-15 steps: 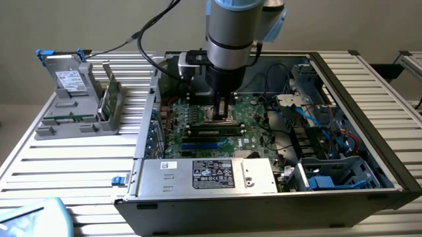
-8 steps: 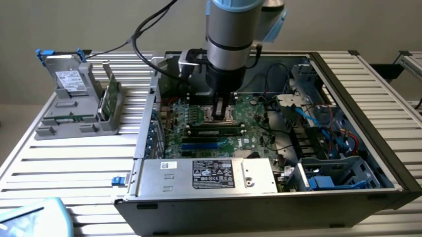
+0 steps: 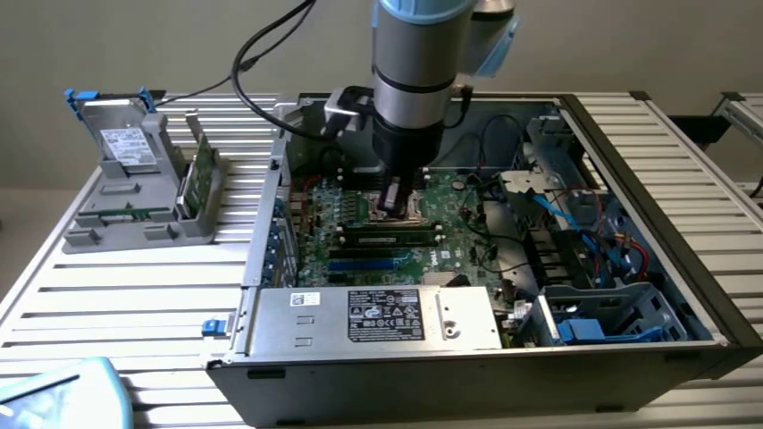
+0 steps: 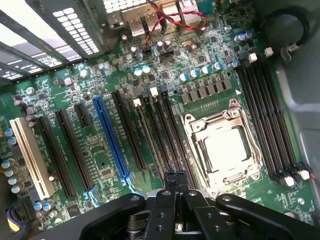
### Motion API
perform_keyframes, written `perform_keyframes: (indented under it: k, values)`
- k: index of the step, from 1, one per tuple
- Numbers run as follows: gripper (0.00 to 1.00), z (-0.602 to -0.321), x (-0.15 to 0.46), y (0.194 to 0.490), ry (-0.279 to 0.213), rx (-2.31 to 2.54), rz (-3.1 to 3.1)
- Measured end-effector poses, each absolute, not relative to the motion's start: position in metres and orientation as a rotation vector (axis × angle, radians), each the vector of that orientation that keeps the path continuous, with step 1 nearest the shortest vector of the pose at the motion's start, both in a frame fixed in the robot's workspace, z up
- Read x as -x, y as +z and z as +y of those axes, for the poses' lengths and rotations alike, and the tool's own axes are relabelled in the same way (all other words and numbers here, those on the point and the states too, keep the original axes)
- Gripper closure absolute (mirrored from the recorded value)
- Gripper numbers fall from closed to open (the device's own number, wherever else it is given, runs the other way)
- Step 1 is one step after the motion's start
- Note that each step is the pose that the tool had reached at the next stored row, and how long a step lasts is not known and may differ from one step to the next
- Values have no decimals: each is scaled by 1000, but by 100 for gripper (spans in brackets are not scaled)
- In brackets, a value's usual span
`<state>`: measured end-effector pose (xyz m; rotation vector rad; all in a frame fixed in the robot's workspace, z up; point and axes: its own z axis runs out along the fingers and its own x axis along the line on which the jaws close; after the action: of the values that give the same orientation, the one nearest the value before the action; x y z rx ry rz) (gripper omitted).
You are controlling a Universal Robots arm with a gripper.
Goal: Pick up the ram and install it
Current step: 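Press down the ram until it locks into place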
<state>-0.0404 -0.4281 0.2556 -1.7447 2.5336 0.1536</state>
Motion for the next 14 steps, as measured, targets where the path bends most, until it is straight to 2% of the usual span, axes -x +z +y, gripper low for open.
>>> perform_keyframes:
  k: [8, 14]
  values:
    - [89, -428, 40, 255, 154, 1608, 2622]
    - [89, -428, 40, 255, 187, 1560, 2688]
